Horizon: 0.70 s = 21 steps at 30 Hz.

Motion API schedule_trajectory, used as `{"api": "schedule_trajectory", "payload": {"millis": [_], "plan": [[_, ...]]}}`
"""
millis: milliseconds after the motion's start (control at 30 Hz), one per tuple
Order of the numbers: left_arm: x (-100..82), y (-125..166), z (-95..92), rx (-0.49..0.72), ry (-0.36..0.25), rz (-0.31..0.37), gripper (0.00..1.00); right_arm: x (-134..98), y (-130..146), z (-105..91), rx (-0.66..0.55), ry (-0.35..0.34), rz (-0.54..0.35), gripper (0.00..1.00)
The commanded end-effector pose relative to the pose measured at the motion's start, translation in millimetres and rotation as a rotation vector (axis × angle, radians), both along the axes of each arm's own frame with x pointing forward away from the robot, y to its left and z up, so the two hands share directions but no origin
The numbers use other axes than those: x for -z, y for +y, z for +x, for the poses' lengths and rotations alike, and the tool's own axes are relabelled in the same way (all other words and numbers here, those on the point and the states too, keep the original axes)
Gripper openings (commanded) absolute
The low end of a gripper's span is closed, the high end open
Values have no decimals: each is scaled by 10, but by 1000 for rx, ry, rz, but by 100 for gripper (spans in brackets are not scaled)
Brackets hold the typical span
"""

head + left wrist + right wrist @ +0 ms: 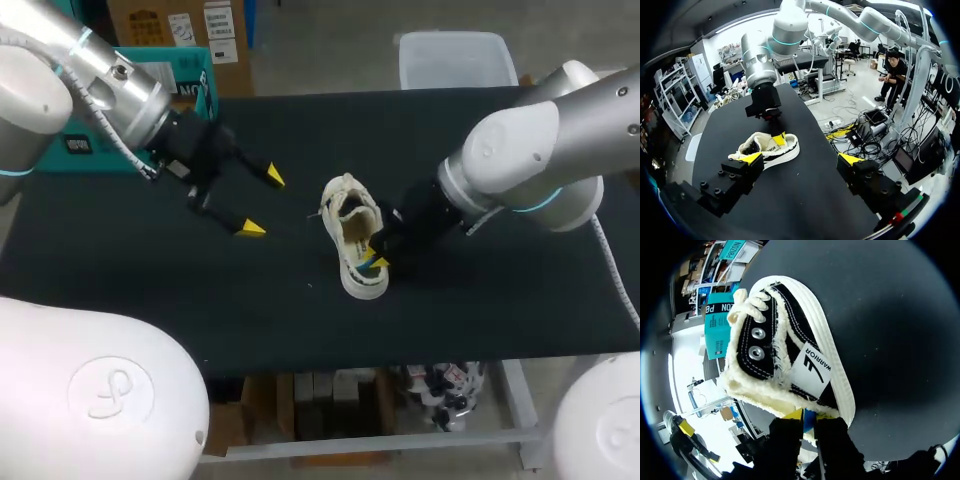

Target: Open the shoe tongue, take the insole out of the shoe, put the insole back into the shoe, and pack the shoe into the shoebox

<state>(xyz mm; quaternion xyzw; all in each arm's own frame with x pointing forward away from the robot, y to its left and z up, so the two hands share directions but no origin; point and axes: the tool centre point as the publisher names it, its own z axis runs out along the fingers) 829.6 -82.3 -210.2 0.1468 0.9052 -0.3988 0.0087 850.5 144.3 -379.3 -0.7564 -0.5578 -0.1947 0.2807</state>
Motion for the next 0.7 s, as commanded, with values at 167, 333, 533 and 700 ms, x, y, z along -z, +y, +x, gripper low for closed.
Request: {"api": "schedule_trajectory", "payload": {"millis": [167, 333, 533, 700], "plan": [[-30, 57, -5, -27, 4, 23, 100, -181, -50, -85, 12, -38, -55, 49], [-42, 131, 37, -70, 34, 36, 100, -273, -83, -85, 9, -67, -75, 45], [-115, 424, 175, -281, 97, 145, 100, -338, -69, -37, -24, -132, -121, 35], [-115, 424, 175, -281, 97, 145, 100, -380, -63, 11, -106, -208, -99, 13]]}}
